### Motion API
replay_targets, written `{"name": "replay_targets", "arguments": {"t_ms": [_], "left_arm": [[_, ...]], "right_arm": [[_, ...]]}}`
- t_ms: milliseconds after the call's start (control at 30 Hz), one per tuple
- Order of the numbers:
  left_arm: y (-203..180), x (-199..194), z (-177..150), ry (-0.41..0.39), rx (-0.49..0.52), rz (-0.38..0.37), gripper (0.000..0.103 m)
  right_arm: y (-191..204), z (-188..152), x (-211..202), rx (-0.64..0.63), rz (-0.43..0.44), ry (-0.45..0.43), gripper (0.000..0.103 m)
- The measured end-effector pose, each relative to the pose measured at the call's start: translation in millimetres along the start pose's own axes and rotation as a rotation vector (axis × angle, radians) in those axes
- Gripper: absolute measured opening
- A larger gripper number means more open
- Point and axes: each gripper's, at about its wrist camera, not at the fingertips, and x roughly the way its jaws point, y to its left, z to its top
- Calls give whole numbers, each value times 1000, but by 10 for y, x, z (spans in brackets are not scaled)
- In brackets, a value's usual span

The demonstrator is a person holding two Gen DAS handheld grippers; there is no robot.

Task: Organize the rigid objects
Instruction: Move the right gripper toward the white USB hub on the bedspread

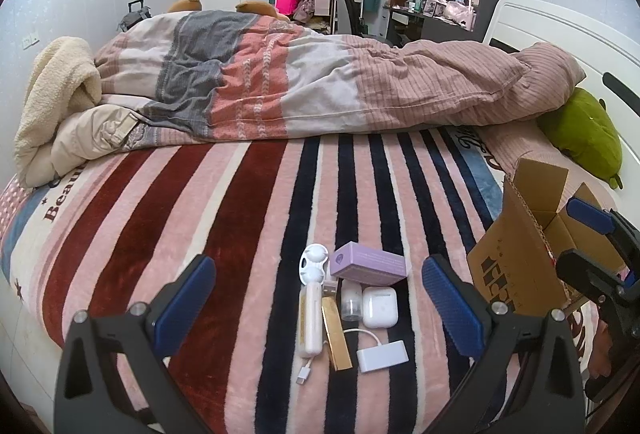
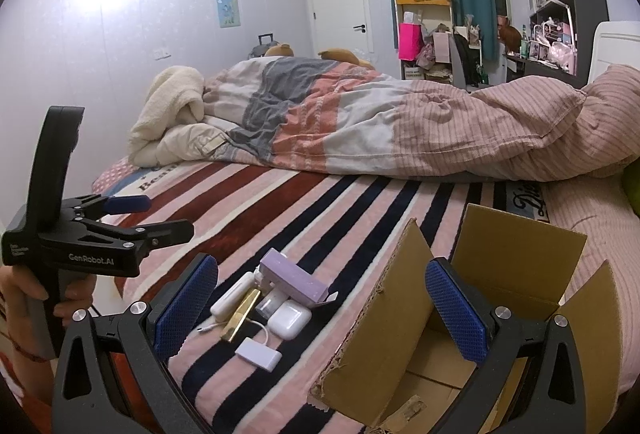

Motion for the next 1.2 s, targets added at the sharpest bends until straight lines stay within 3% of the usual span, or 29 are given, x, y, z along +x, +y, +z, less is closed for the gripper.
{"name": "replay_targets", "arguments": {"t_ms": [600,767,933,1100,1200], "left_arm": [[12,-109,-7,-5,-5,-14,102],[202,-146,-64,-16,-18,-17,102],[571,30,-142,-9,-19,5,102],[828,283,-294,41,-19,14,102],[888,367,-401,58,-7,12,102]], "right_arm": [[25,-18,-19,-1,-1,-9,103],[206,-9,-110,-59,-21,-42,82],[559,-54,106,-128,60,-52,59],[878,-373,620,-69,164,71,59],[906,-715,932,54,128,187,59]]}}
